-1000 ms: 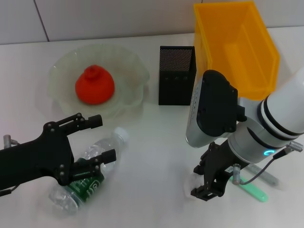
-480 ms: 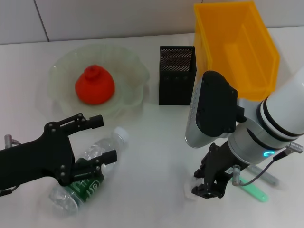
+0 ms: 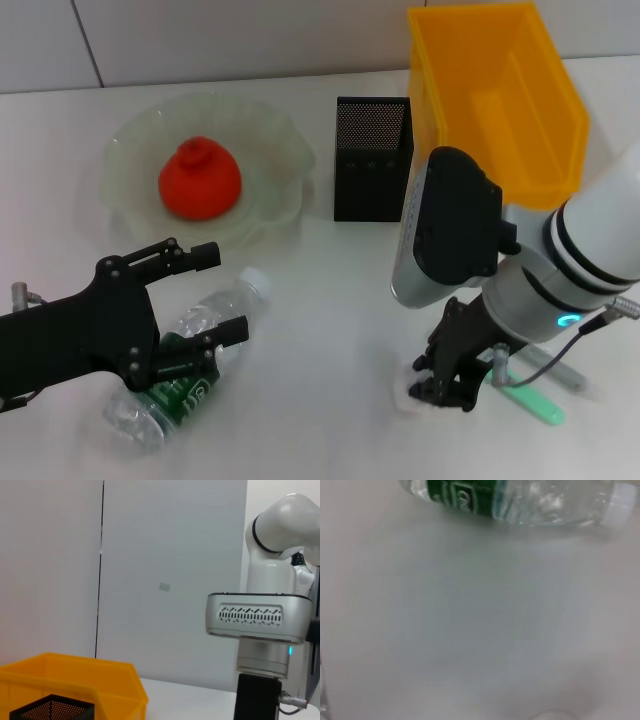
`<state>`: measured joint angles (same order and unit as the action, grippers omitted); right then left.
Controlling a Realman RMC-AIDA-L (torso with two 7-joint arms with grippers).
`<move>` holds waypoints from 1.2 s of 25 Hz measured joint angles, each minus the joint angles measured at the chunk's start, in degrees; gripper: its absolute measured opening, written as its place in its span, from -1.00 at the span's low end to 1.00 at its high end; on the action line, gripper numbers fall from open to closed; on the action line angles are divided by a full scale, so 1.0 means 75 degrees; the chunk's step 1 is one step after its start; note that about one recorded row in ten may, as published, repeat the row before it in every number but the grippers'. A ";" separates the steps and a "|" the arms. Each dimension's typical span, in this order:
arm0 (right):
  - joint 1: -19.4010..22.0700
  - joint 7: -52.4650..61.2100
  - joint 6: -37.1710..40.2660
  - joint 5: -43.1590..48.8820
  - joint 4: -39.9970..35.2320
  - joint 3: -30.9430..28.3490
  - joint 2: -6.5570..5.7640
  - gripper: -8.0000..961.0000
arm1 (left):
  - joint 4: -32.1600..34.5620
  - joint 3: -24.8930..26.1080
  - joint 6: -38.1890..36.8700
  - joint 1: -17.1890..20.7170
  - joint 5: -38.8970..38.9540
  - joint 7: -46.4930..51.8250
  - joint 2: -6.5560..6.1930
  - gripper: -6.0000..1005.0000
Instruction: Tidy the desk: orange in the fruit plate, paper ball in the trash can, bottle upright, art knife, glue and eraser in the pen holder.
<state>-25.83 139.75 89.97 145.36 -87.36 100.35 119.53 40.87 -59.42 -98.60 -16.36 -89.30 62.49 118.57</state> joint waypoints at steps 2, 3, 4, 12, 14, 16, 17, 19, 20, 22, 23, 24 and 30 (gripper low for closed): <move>0.0026 0.0104 0.0027 0.0184 -0.0172 -0.0038 0.0000 -0.46 | 0.0000 0.0000 0.0005 0.0000 0.0000 0.0000 0.0000 0.57; 0.0026 0.0104 0.0027 0.0184 -0.0172 -0.0038 0.0000 -0.47 | 0.0000 0.0000 0.0008 0.0001 0.0000 0.0000 0.0000 0.57; 0.0051 0.0136 0.0092 0.0246 -0.0338 -0.0117 0.0000 -0.48 | 0.0000 0.0001 0.0013 0.0007 -0.0001 -0.0001 -0.0001 0.57; 0.0079 0.0165 0.0303 0.0301 -0.1059 -0.0476 -0.0010 -0.60 | 0.0000 -0.0009 0.0043 -0.0005 -0.0021 -0.0003 -0.0001 0.57; 0.0043 0.0294 0.0309 0.0590 -0.1470 -0.0569 -0.0023 -0.64 | 0.0000 -0.0010 0.0049 -0.0013 -0.0024 -0.0006 0.0000 0.57; 0.0033 0.0332 0.0310 0.0764 -0.1625 -0.0576 -0.0026 -0.67 | 0.0000 -0.0011 0.0052 -0.0026 -0.0026 -0.0011 0.0000 0.57; 0.0025 0.0365 0.0310 0.0924 -0.1758 -0.0579 -0.0028 -0.69 | 0.0003 -0.0011 0.0054 -0.0041 -0.0025 -0.0012 0.0000 0.57; 0.0011 0.0454 0.0309 0.1382 -0.2182 -0.0652 -0.0026 -0.69 | 0.0024 -0.0011 0.0057 -0.0046 -0.0023 -0.0013 -0.0001 0.57; 0.0011 0.0454 0.0309 0.1382 -0.2182 -0.0652 -0.0026 -0.69 | 0.0024 -0.0011 0.0057 -0.0046 -0.0023 -0.0013 -0.0001 0.57; 0.0008 0.0475 0.0298 0.1589 -0.2366 -0.0762 -0.0021 -0.69 | 0.0030 -0.0011 0.0057 -0.0064 -0.0023 -0.0012 0.0000 0.57; 0.0007 0.0480 0.0284 0.1673 -0.2438 -0.0848 -0.0018 -0.70 | 0.0028 -0.0012 0.0057 -0.0071 -0.0023 -0.0013 0.0000 0.57; 0.0003 0.0486 0.0216 0.1800 -0.2521 -0.1007 -0.0016 -0.70 | 0.0023 -0.0011 0.0057 -0.0083 -0.0025 -0.0012 -0.0001 0.57; 0.0069 0.0490 -0.0488 0.1919 -0.2423 -0.1474 -0.0012 -0.71 | 0.0012 -0.0011 0.0068 -0.0132 -0.0069 -0.0016 -0.0013 0.57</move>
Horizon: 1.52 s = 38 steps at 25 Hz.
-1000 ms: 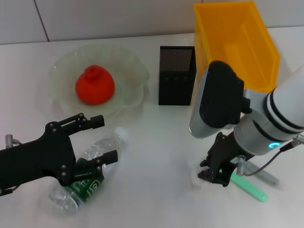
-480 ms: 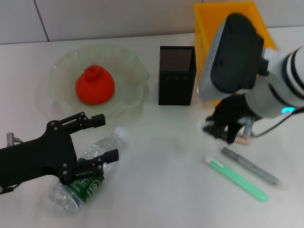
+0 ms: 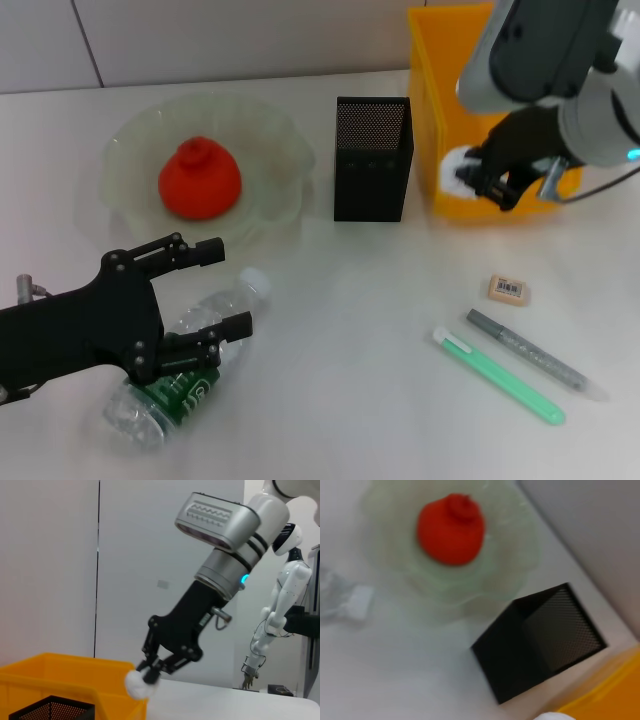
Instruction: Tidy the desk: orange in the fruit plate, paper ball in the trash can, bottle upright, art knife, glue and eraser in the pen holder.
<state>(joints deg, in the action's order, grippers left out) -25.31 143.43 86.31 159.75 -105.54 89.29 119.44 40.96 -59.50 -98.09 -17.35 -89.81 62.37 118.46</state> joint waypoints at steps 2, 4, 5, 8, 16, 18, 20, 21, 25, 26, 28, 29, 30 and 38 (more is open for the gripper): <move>0.0043 0.0001 -0.0363 0.0003 0.0104 -0.0191 0.0000 -0.72 | 0.0000 0.0000 0.0001 -0.0003 -0.0005 -0.0003 -0.0004 0.57; 0.0069 0.0000 -0.0683 0.0005 0.0199 -0.0372 -0.0003 -0.72 | 0.0002 0.0000 0.0001 -0.0011 -0.0011 -0.0006 -0.0011 0.57; 0.0089 -0.0003 -0.0852 0.0005 0.0255 -0.0454 -0.0003 -0.72 | 0.0002 0.0000 0.0001 -0.0011 -0.0011 -0.0006 -0.0011 0.57; 0.0123 -0.0030 -0.1186 0.0011 0.0373 -0.0589 -0.0005 -0.72 | 0.0017 0.0000 0.0001 -0.0017 -0.0014 -0.0008 -0.0012 0.57; 0.0170 -0.0213 -0.2864 0.0028 0.1440 -0.1207 -0.0018 -0.73 | 0.0000 0.0000 0.0007 -0.0038 -0.0014 -0.0009 -0.0010 0.57; 0.0175 -0.0302 -0.3403 0.0029 0.1844 -0.1274 -0.0019 -0.74 | -0.0001 0.0000 0.0009 -0.0030 -0.0020 -0.0008 -0.0013 0.57; 0.0174 -0.0412 -0.3890 0.0028 0.2209 -0.1288 -0.0020 -0.74 | -0.0001 0.0000 0.0010 -0.0019 -0.0022 -0.0008 -0.0014 0.57; 0.0162 -0.0459 -0.4071 0.0028 0.2369 -0.1288 -0.0021 -0.75 | 0.0000 0.0000 0.0012 -0.0015 -0.0023 -0.0008 -0.0015 0.57; 0.0062 -0.0528 -0.4688 -0.0006 0.2917 -0.1289 -0.0023 -0.75 | 0.0003 0.0000 0.0012 -0.0021 -0.0025 -0.0007 -0.0018 0.57; 0.0049 -0.0528 -0.4792 -0.0012 0.2994 -0.1289 -0.0023 -0.75 | 0.0011 0.0000 0.0013 -0.0021 -0.0026 -0.0005 -0.0019 0.57; 0.0031 -0.0524 -0.4997 -0.0024 0.3147 -0.1286 -0.0023 -0.76 | 0.0013 0.0000 0.0013 -0.0021 -0.0026 -0.0004 -0.0020 0.57; 0.0015 -0.0478 -0.5123 -0.0031 0.3255 -0.1286 -0.0023 -0.76 | 0.0013 -0.0001 0.0012 -0.0021 -0.0026 -0.0004 -0.0021 0.57; 0.0015 -0.0478 -0.5123 -0.0031 0.3255 -0.1286 -0.0023 -0.76 | 0.0014 0.0000 0.0013 -0.0021 -0.0026 -0.0003 -0.0022 0.57; -0.0013 -0.0319 -0.5335 -0.0077 0.3423 -0.1219 0.0003 -0.77 | 0.0018 -0.0001 0.0012 -0.0018 -0.0043 -0.0008 -0.0022 0.57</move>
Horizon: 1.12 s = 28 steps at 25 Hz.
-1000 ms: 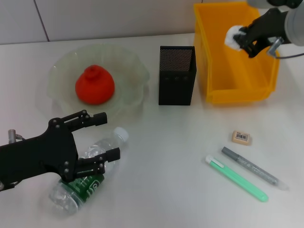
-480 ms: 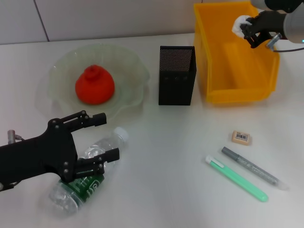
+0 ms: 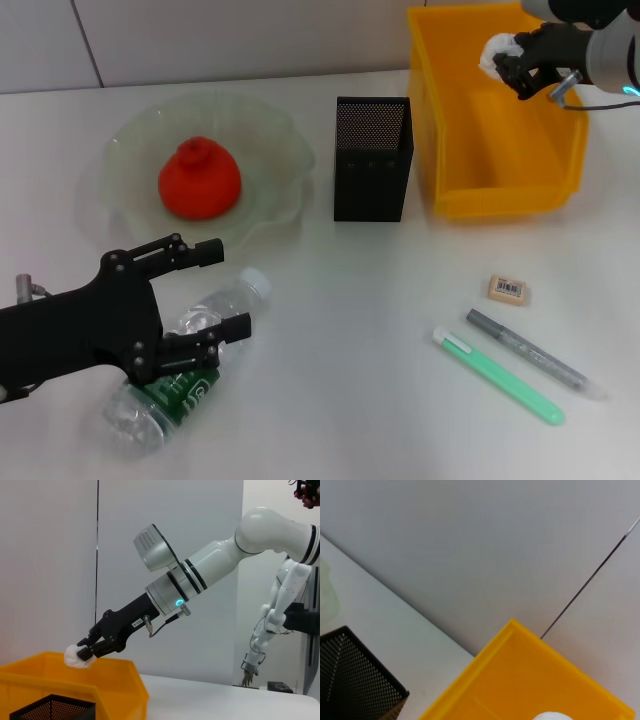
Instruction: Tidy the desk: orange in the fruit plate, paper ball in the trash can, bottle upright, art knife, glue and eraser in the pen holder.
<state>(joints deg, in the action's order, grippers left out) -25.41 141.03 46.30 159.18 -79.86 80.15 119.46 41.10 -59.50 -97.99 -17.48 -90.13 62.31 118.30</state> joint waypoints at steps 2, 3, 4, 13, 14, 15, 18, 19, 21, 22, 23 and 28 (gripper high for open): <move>0.0017 0.0040 -0.0063 -0.0001 0.0009 0.0012 0.0005 -0.69 | 0.0006 0.0001 0.0000 0.0000 -0.0035 0.0000 0.0000 0.57; 0.0022 0.0053 -0.0079 -0.0002 0.0010 0.0014 0.0005 -0.65 | 0.0009 0.0001 0.0000 0.0000 -0.0046 -0.0001 0.0000 0.57; 0.0026 0.0059 -0.0093 -0.0002 0.0011 0.0015 0.0006 -0.62 | 0.0012 0.0001 0.0000 0.0000 -0.0048 0.0000 0.0000 0.57; 0.0162 0.0128 -0.0474 -0.0373 0.0000 -0.0026 0.0009 0.26 | -0.0014 0.0000 -0.0001 0.0000 -0.0053 -0.0001 0.0000 0.57; 0.0224 0.0124 -0.0560 -0.0562 -0.0043 -0.0044 0.0000 0.42 | -0.0012 0.0001 -0.0002 0.0003 -0.0053 -0.0001 0.0000 0.57; 0.0315 0.0122 -0.0674 -0.0777 -0.0111 -0.0052 -0.0013 0.44 | -0.0006 0.0001 -0.0005 0.0003 -0.0053 -0.0001 0.0001 0.57; 0.0648 0.0093 -0.1070 -0.1246 -0.0375 -0.0061 -0.0032 0.51 | -0.0011 0.0000 -0.0011 0.0004 -0.0054 -0.0001 0.0002 0.57; 0.0754 0.0077 -0.1180 -0.1349 -0.0462 -0.0063 -0.0033 0.54 | -0.0015 0.0001 -0.0011 0.0004 -0.0054 -0.0001 0.0003 0.57; 0.1123 -0.0110 -0.1460 -0.1912 -0.0715 -0.0068 -0.0036 0.54 | -0.0020 0.0000 -0.0013 0.0003 -0.0054 -0.0001 0.0010 0.57; 0.1123 -0.0110 -0.1460 -0.1912 -0.0715 -0.0068 -0.0036 0.54 | -0.0020 0.0000 -0.0013 0.0003 -0.0054 -0.0001 0.0010 0.57; 0.1237 -0.0255 -0.1506 -0.2175 -0.0791 -0.0083 -0.0036 0.54 | -0.0020 0.0001 -0.0013 0.0002 -0.0053 -0.0001 0.0012 0.57; 0.1516 -0.1430 -0.1079 -0.3658 -0.0935 -0.0340 -0.0038 0.54 | -0.0019 0.0000 -0.0005 -0.0008 -0.0043 -0.0001 0.0024 0.57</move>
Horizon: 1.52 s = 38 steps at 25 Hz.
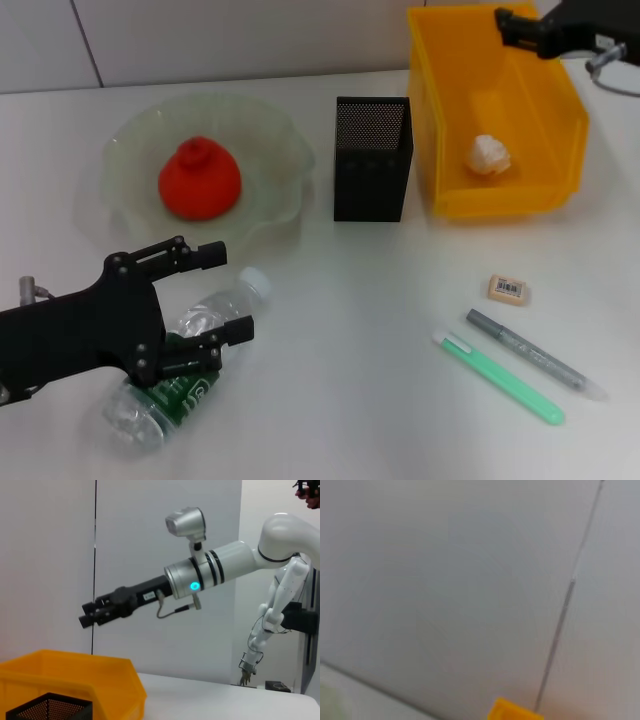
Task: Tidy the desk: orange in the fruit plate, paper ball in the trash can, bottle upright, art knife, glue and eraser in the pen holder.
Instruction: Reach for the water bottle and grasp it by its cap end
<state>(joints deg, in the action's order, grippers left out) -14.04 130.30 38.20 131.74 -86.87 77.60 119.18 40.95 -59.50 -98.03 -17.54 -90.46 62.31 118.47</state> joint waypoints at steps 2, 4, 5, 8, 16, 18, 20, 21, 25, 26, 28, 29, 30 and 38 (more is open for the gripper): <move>0.0030 -0.0373 0.0399 -0.0481 0.0064 -0.0144 0.0000 0.54 | 0.0001 0.0002 0.0001 -0.0001 0.0027 0.0000 0.0001 0.57; 0.0066 -0.0794 0.0680 -0.0955 0.0188 -0.0255 -0.0002 0.54 | 0.0001 0.0007 0.0001 -0.0003 0.0043 0.0000 0.0001 0.57; 0.0100 -0.1073 0.0787 -0.1272 0.0271 -0.0318 -0.0002 0.54 | 0.0001 0.0010 0.0001 -0.0003 0.0045 0.0000 0.0004 0.57; 0.0220 -0.2209 0.1214 -0.2592 0.0633 -0.0665 -0.0002 0.54 | -0.0010 0.0004 0.0003 -0.0005 0.0048 0.0001 0.0014 0.57; 0.0247 -0.4149 0.3120 -0.4449 0.1619 -0.1950 0.0007 0.53 | -0.0019 0.0036 0.0005 -0.0005 0.0050 0.0070 0.0012 0.56; 0.0214 -0.5071 0.4214 -0.4995 0.2377 -0.2671 0.0004 0.53 | -0.0023 0.0059 0.0005 -0.0005 0.0050 0.0076 0.0012 0.56; 0.0199 -0.5377 0.4657 -0.5116 0.2631 -0.2937 0.0004 0.53 | -0.0023 0.0063 0.0006 -0.0005 0.0051 0.0063 0.0012 0.56; 0.0179 -0.5834 0.5187 -0.5224 0.2889 -0.3260 -0.0001 0.53 | -0.0023 0.0063 0.0011 -0.0005 0.0051 0.0051 0.0012 0.56; 0.0156 -0.7303 0.7106 -0.5356 0.3561 -0.4287 0.0003 0.53 | -0.0023 0.0006 0.0233 -0.0028 0.0050 0.0116 0.0012 0.56; 0.0156 -0.7475 0.7449 -0.5359 0.3666 -0.4471 0.0003 0.53 | -0.0023 -0.0002 0.0304 -0.0040 0.0050 0.0156 0.0013 0.56; 0.0157 -0.7648 0.8054 -0.5336 0.3972 -0.4854 -0.0018 0.53 | -0.0023 -0.0002 0.0535 -0.0075 0.0037 0.0379 0.0018 0.56; 0.0157 -0.7648 0.8054 -0.5336 0.3972 -0.4854 -0.0018 0.53 | -0.0023 -0.0002 0.0535 -0.0075 0.0037 0.0379 0.0018 0.56; 0.0157 -0.7706 0.8216 -0.5319 0.4105 -0.4923 -0.0045 0.53 | -0.0023 -0.0002 0.0601 -0.0085 0.0024 0.0450 0.0019 0.56; 0.0236 -0.8232 0.8544 -0.5308 0.5067 -0.5049 -0.0099 0.53 | 0.0122 0.0001 0.1609 0.0019 -0.0010 0.1090 0.0017 0.56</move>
<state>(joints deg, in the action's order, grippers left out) -12.26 68.57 102.28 91.93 -48.87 39.73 118.43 41.87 -59.49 -85.96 -17.40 -90.53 70.48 118.60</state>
